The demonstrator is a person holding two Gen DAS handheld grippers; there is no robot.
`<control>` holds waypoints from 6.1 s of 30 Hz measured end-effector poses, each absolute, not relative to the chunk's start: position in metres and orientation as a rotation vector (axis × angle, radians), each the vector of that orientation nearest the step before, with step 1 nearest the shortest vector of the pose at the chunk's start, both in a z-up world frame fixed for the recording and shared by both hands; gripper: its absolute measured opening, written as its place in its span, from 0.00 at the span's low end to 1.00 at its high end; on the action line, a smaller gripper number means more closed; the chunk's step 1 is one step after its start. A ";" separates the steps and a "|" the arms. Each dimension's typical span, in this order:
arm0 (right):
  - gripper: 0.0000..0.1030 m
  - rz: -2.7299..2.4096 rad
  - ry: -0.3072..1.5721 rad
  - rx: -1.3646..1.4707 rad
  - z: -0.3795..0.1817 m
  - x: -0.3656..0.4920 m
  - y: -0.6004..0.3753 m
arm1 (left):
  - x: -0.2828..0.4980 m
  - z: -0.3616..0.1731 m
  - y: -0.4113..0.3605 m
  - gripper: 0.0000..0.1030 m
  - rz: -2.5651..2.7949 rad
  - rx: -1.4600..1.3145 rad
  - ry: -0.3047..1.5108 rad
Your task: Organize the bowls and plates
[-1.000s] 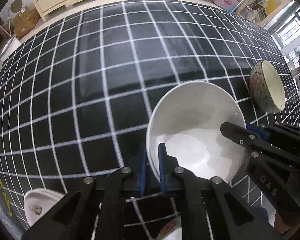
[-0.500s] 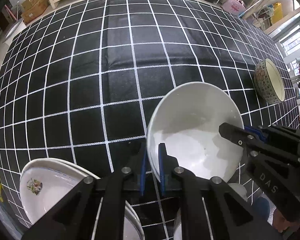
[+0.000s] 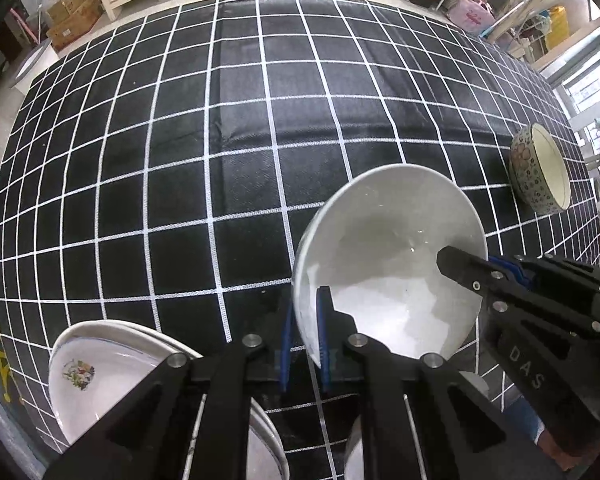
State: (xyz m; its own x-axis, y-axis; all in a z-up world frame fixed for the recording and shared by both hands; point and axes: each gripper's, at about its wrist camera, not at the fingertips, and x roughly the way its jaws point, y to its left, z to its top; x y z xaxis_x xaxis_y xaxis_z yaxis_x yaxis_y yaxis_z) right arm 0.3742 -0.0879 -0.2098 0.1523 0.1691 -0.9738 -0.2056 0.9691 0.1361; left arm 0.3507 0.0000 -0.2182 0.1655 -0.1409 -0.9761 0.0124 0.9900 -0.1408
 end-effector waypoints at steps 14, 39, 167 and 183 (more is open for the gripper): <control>0.11 0.257 1.302 -0.016 -0.146 0.369 -0.103 | 0.336 -0.147 -0.016 0.09 -0.126 -0.115 1.308; 0.11 0.227 1.380 -0.081 -0.177 0.284 -0.114 | 0.240 -0.169 -0.036 0.09 -0.129 -0.091 1.366; 0.11 0.045 1.338 0.082 -0.218 0.460 -0.328 | 0.467 -0.197 -0.243 0.09 -0.379 0.083 1.330; 0.11 0.155 1.343 0.015 -0.219 0.430 -0.257 | 0.432 -0.198 -0.161 0.09 -0.269 0.077 1.363</control>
State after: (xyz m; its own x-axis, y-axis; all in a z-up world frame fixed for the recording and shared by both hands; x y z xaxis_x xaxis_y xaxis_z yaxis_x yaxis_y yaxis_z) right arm 0.4303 -0.2567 -0.2195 0.2168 0.1207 -0.9687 -0.1038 0.9896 0.1000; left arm 0.4323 -0.1605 -0.1979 0.1808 -0.1458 -0.9726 0.2344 0.9668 -0.1014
